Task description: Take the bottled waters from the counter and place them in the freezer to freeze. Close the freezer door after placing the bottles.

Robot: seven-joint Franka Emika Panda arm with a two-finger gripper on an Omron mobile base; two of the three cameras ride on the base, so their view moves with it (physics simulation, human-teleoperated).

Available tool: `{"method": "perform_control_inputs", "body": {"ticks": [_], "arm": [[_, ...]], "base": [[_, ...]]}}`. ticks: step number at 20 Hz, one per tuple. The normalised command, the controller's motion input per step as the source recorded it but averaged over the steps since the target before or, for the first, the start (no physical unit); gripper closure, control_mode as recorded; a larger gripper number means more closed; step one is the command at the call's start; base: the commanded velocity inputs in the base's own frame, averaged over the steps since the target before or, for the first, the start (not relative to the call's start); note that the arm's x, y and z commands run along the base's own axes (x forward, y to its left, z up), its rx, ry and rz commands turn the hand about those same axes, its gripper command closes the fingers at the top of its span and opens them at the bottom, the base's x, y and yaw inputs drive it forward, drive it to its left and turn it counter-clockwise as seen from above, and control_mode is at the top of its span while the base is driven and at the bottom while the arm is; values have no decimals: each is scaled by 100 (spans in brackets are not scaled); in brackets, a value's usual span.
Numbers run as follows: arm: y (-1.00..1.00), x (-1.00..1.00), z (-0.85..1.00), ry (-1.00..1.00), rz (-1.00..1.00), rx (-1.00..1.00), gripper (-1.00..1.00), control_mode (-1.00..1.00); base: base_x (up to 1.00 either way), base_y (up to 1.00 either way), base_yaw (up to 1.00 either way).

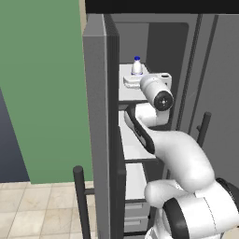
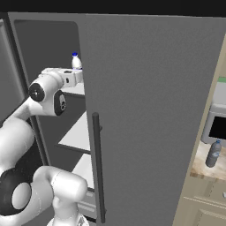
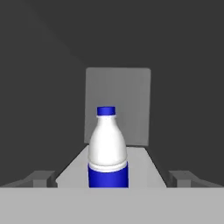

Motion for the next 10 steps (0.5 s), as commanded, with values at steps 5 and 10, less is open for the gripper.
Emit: {"method": "perform_control_inputs", "body": {"ticks": [5, 10], "arm": [[0, -54, 27, 4, 0, 0, -100, -100], [0, -62, 20, 5, 0, 0, -100, -100]], "base": [[0, 0, 0], [0, 0, 0]]}}
